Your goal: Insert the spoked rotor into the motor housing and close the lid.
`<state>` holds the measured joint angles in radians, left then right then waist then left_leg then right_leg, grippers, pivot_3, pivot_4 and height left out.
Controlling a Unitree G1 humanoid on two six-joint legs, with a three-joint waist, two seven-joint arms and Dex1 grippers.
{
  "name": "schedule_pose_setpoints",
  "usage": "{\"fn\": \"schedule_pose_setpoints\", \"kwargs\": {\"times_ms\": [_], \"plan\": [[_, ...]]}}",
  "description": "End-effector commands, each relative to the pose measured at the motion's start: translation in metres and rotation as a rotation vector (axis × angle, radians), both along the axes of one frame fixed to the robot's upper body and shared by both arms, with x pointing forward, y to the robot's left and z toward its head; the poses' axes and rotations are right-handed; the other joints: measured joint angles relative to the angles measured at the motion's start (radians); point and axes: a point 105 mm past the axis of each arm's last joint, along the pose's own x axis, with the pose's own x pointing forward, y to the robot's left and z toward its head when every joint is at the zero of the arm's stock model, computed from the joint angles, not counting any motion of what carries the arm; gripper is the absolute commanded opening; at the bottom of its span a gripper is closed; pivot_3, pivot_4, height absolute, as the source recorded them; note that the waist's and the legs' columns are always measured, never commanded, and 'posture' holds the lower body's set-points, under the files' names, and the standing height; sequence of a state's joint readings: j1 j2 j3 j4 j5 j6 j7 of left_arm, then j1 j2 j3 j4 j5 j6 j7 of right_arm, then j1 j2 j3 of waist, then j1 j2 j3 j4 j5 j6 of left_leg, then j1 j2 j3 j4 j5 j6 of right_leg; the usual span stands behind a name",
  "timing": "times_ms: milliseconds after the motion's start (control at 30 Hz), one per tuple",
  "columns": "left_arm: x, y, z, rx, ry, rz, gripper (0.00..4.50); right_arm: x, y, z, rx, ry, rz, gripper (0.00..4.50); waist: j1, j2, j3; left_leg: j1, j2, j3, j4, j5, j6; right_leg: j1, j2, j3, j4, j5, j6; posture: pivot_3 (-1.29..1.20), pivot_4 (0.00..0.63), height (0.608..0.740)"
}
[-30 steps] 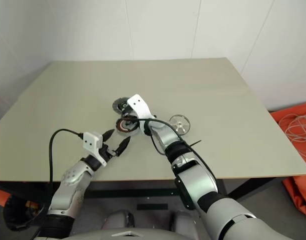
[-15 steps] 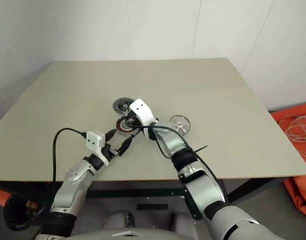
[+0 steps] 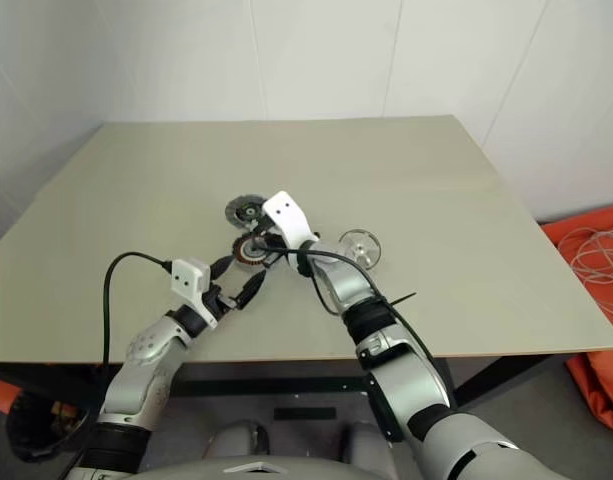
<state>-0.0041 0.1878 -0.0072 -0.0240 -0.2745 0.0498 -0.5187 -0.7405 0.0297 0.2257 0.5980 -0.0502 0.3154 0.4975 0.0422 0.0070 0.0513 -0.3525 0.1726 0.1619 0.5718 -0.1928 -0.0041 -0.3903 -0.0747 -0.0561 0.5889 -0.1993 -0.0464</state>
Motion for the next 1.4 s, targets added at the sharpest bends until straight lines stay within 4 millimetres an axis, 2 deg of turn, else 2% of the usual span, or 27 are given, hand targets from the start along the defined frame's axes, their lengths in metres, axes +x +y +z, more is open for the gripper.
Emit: {"fn": "schedule_pose_setpoints", "kwargs": {"times_ms": [33, 300, 1400], "plan": [[0.001, -0.002, 0.015, -0.008, -0.054, -0.008, 4.50, 0.006, 0.005, 0.016, 0.016, -0.052, 0.000, 0.03, 0.000, 0.000, 0.000, 0.000, 0.000, 0.000, 0.000, 0.000, 0.000, 0.000, 0.000, 0.000, 0.000, 0.000, 0.000, 0.00, 0.000, 0.740], [0.003, -0.001, 0.013, -0.007, -0.050, -0.002, 4.50, 0.007, 0.011, 0.009, -0.056, -0.038, 0.005, 0.03, -0.001, 0.000, 0.000, 0.000, 0.000, 0.000, 0.000, 0.000, 0.000, 0.000, 0.000, 0.000, 0.000, 0.000, 0.000, 0.00, 0.000, 0.740], [0.000, 0.003, 0.008, -0.010, -0.048, 0.013, 4.50, 0.004, 0.026, 0.010, -0.076, -0.031, 0.053, 0.03, -0.001, 0.000, 0.000, 0.000, 0.000, 0.000, 0.000, 0.000, 0.000, 0.000, 0.000, 0.000, 0.000, 0.000, 0.000, 0.00, 0.000, 0.740]]}}
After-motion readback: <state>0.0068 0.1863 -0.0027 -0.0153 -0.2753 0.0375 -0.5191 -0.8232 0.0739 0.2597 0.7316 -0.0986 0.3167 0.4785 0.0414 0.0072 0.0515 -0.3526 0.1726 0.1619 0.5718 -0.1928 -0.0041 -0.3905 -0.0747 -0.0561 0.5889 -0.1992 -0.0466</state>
